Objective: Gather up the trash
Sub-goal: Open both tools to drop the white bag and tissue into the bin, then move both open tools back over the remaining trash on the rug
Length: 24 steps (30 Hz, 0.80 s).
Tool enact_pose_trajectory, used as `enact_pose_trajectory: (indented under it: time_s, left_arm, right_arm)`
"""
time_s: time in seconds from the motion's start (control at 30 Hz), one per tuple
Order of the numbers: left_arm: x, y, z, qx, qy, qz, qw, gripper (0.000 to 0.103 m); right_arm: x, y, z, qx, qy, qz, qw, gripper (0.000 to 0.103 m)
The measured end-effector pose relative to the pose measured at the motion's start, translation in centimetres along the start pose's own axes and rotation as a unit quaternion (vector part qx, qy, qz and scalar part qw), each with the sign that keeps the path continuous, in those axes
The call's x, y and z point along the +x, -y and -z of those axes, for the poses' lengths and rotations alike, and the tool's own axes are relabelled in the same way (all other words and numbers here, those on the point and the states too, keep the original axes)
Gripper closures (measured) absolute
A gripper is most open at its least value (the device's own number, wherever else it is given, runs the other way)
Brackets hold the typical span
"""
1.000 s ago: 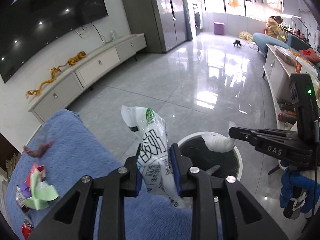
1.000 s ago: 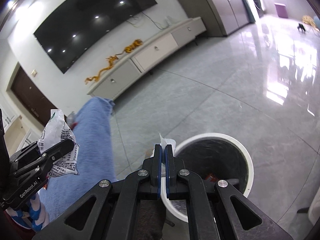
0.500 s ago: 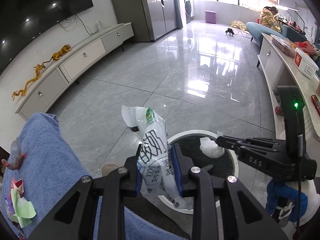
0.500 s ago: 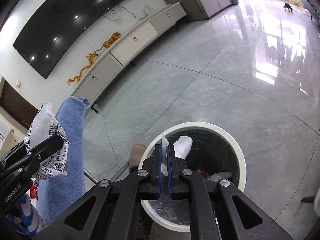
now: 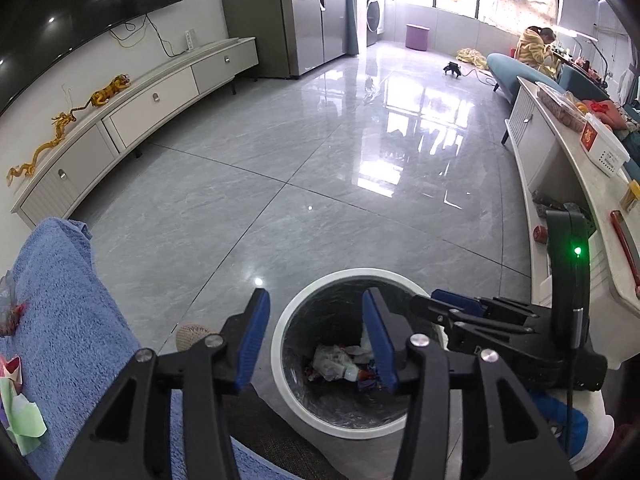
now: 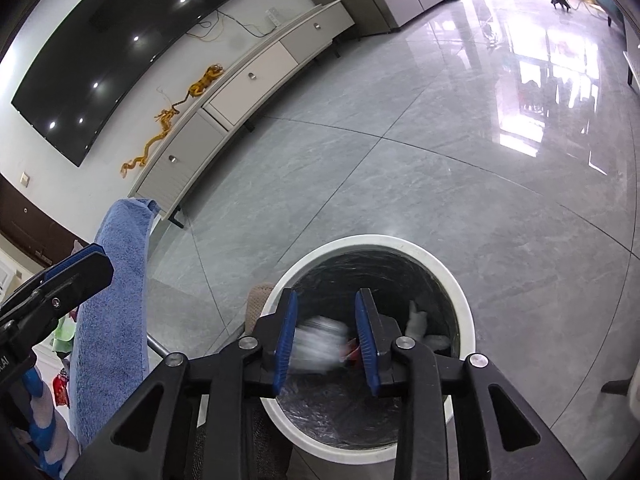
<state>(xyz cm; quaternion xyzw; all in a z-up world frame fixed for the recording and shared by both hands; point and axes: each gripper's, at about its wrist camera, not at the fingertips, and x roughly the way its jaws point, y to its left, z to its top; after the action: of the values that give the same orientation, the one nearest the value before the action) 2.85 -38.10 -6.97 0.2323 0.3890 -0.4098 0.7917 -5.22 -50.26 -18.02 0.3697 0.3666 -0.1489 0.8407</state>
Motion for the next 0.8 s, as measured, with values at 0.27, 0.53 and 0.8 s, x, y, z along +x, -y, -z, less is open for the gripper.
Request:
enact_pose_trajectory:
  time_s: [0.27, 0.53, 0.8]
  left_arm:
    - [-1.6, -0.4, 0.5, -0.013, 0.012, -0.001, 0.9998, 0.047]
    - [-4.9, -1.4, 1.5, -0.028, 0.04, -0.021, 0.9986, 0.047]
    - [-9.8, -3.8, 3.3, -0.063, 0.102, -0.068, 0.9905, 0.047]
  right_arm:
    - [-1.3, -0.2, 0.0, 0.003, 0.011, 0.006, 1.0, 0.068]
    - [-3.9, -1.3, -0.1, -0.014, 0.03, 0.009, 0.999, 0.065]
    - [-7.5, -5.0, -0.3, -0.058, 0.061, 0.01, 0.996, 0.06]
